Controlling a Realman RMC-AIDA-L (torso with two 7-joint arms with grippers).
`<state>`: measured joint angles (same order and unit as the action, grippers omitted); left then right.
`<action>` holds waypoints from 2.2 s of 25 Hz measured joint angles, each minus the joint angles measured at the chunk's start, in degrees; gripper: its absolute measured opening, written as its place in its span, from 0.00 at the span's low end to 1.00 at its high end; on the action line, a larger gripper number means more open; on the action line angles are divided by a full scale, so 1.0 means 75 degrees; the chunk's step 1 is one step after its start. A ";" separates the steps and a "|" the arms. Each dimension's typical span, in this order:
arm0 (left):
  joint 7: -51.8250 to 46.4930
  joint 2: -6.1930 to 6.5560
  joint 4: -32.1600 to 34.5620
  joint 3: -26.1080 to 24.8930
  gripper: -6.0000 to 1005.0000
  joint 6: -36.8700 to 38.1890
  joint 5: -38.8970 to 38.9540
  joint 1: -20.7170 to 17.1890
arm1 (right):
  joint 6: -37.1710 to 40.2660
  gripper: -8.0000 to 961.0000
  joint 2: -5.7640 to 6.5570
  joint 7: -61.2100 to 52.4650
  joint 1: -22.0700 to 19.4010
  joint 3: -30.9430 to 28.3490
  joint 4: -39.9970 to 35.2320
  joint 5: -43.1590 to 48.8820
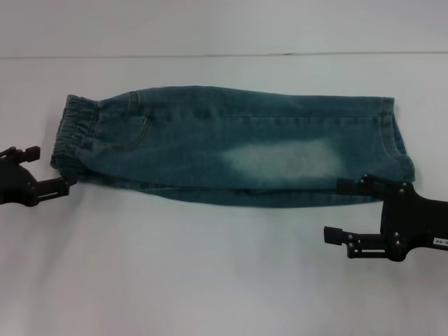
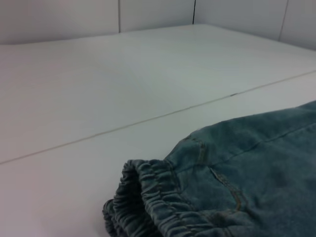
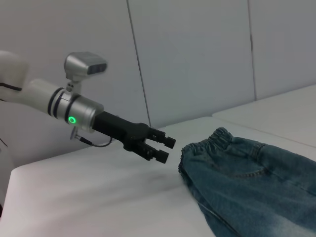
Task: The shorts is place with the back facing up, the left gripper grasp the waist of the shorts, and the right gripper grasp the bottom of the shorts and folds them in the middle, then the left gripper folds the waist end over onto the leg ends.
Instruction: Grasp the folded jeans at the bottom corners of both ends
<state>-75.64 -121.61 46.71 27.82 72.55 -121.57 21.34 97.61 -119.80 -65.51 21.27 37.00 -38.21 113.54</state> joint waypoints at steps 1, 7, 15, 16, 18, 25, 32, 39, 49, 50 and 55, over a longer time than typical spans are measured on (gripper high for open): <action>0.0026 0.0000 -0.0039 0.0069 0.92 -0.0129 0.0000 0.0034 | 0.0001 0.95 0.0000 0.0002 0.0002 0.0000 0.0013 -0.0005; 0.0046 -0.0007 -0.0177 0.0409 0.91 -0.0846 -0.0026 0.0122 | 0.0005 0.94 0.0000 0.0007 0.0024 -0.0034 0.0032 -0.0014; 0.0060 -0.0082 -0.0227 0.0816 0.91 -0.1632 -0.0033 0.0142 | 0.0005 0.93 0.0001 -0.0039 0.0043 -0.0105 0.0054 -0.0121; 0.0064 -0.0094 -0.0228 0.0877 0.91 -0.1727 -0.0033 0.0145 | 0.0005 0.93 0.0003 -0.0045 0.0044 -0.0106 0.0056 -0.0128; 0.0071 -0.0120 -0.0229 0.0991 0.91 -0.1959 -0.0033 0.0147 | 0.0005 0.93 0.0007 -0.0050 0.0045 -0.0114 0.0056 -0.0128; 0.0091 -0.0135 -0.0231 0.1108 0.90 -0.2160 -0.0033 0.0203 | 0.0007 0.92 0.0006 -0.0064 0.0056 -0.0153 0.0073 -0.0128; 0.0100 -0.0122 -0.0306 0.1412 0.90 -0.2103 -0.0033 0.0301 | -0.0002 0.91 0.0000 -0.0066 0.0079 -0.0163 0.0135 -0.0128; 0.0039 -0.0098 -0.0335 0.1463 0.90 -0.2211 -0.0033 0.0320 | -0.0014 0.90 0.0000 -0.0100 0.0081 -0.0177 0.0149 -0.0126; -0.0067 -0.0121 -0.0427 0.1485 0.89 -0.2359 -0.0351 0.0358 | -0.0034 0.89 0.0000 -0.0129 0.0099 -0.0177 0.0161 -0.0126; -0.0068 -0.0121 -0.0428 0.1484 0.89 -0.2343 -0.0354 0.0358 | -0.0036 0.89 0.0000 -0.0130 0.0101 -0.0177 0.0161 -0.0126; -0.0052 -0.0112 -0.0373 0.1451 0.73 -0.2064 -0.0332 0.0357 | -0.0113 0.88 0.0000 -0.0137 0.0116 -0.0176 0.0192 -0.0126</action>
<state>-76.03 -122.45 43.92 38.70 57.06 -124.06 24.01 96.76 -119.80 -66.54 22.15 35.68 -36.77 112.59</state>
